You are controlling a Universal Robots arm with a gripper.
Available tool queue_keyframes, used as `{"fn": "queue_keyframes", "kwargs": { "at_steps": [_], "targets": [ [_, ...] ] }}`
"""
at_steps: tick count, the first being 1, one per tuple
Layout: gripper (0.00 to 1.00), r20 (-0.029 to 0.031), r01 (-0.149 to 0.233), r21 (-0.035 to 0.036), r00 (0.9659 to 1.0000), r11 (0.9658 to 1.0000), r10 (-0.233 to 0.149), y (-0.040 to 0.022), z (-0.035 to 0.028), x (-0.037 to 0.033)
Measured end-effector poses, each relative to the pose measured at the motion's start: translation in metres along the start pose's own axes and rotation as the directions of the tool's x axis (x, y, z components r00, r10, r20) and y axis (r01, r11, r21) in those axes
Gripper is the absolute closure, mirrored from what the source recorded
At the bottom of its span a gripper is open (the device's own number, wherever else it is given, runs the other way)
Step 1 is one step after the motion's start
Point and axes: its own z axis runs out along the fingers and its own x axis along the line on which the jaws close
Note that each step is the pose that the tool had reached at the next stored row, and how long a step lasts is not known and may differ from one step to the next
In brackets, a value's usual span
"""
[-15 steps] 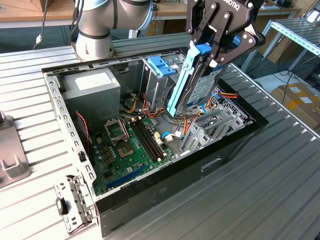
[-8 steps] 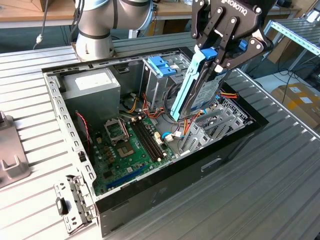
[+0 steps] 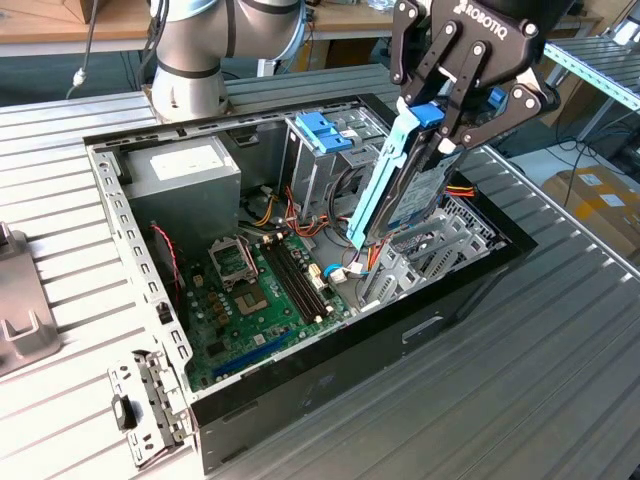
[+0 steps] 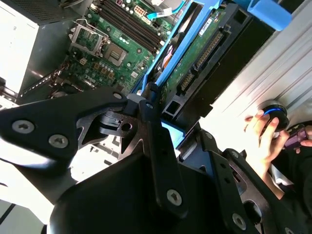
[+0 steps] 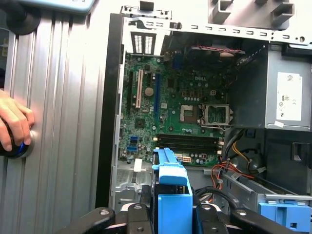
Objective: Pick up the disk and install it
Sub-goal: 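Pick up the disk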
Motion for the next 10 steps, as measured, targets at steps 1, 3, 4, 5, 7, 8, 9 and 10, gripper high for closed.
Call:
{"fn": "queue_keyframes", "kwargs": {
  "at_steps": [1, 3, 4, 5, 7, 8, 9, 10],
  "targets": [
    [0.63, 0.0001, 0.000, 0.0000, 1.0000, 1.0000, 0.000, 0.0001, 0.0000, 0.0011],
    [0.63, 0.0002, 0.000, 0.0000, 1.0000, 1.0000, 0.000, 0.0002, -0.0002, 0.0038],
    [0.63, 0.0003, 0.000, 0.0000, 1.0000, 1.0000, 0.000, 0.0003, -0.0002, 0.0049],
    [0.63, 0.0004, 0.000, 0.0000, 1.0000, 1.0000, 0.000, 0.0004, -0.0002, 0.0065],
    [0.63, 0.0006, 0.000, 0.0000, 1.0000, 1.0000, 0.000, 0.0006, -0.0003, 0.0088],
    [0.63, 0.0006, 0.000, 0.0000, 1.0000, 1.0000, 0.000, 0.0007, -0.0003, 0.0100],
    [0.63, 0.0006, 0.000, 0.0000, 1.0000, 1.0000, 0.000, 0.0007, -0.0004, 0.0117],
    [0.63, 0.0007, 0.000, 0.0000, 1.0000, 1.0000, 0.000, 0.0009, -0.0005, 0.0137]
  ]
}}
